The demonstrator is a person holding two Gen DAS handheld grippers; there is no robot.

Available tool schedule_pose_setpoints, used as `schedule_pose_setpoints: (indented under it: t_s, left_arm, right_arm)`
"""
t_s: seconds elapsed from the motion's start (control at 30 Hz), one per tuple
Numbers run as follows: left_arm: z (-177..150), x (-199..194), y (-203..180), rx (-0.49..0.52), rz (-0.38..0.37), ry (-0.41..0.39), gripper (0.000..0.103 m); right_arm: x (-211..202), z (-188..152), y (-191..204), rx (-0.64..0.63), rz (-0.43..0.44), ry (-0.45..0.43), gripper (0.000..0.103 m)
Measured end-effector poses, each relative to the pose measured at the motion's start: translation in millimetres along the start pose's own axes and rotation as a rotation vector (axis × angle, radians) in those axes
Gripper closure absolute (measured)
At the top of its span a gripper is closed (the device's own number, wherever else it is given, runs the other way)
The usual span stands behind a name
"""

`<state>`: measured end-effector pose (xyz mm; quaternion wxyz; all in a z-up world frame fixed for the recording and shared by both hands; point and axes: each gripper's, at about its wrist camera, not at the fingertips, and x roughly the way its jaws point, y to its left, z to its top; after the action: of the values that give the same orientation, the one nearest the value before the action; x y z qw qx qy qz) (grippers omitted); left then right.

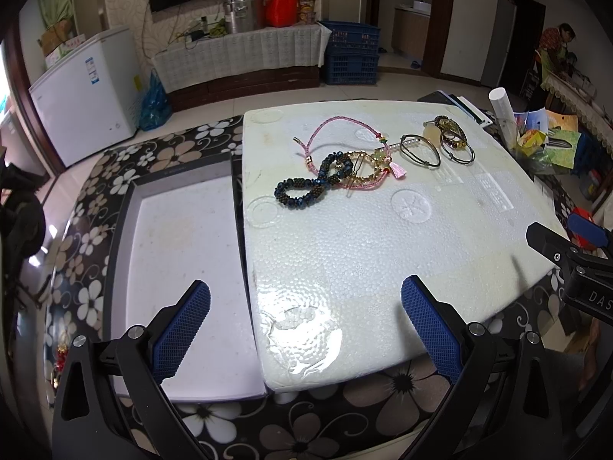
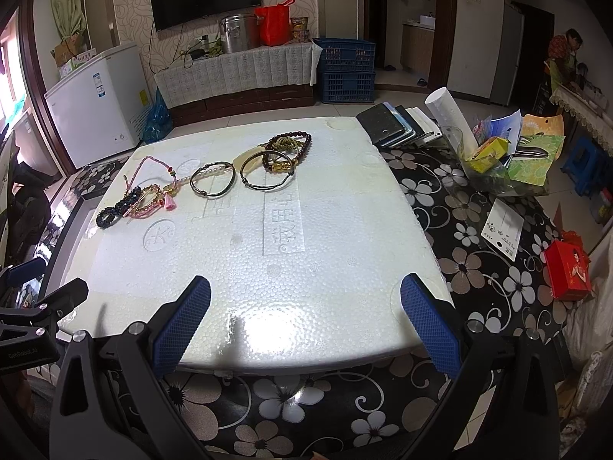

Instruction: Organize jewelry

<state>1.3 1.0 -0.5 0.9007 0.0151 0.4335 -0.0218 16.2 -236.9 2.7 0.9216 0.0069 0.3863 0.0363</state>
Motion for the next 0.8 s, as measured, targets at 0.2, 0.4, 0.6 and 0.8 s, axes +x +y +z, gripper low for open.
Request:
schedule_pose_setpoints:
  t_s: [0.2,0.4,0.6,0.8]
  left_arm:
    - [0.0,0.1,-0.2,0.0,0.001,0.0,0.002]
    - [0.1,0.0,-0.3,0.0,0.0,0.0,0.002]
    - [0.1,0.1,-0.5,0.0,0.001,0.001,0.002]
    - [1.3,0.0,-0.4,0.002,-0.008,0.002,0.002]
  right_arm:
    - [0.1,-0.1,0.2,-0.002,0.0,0.001,0.005]
    - [0.1,0.2,0.3,-0.002,-0.001,0.0,0.005]
    - [1.2,-1.0,1.8,-0.006,0.0,0.005,0.005]
    - [1.6,-0.6,2.1,-0.004,-0.004,0.004,0.005]
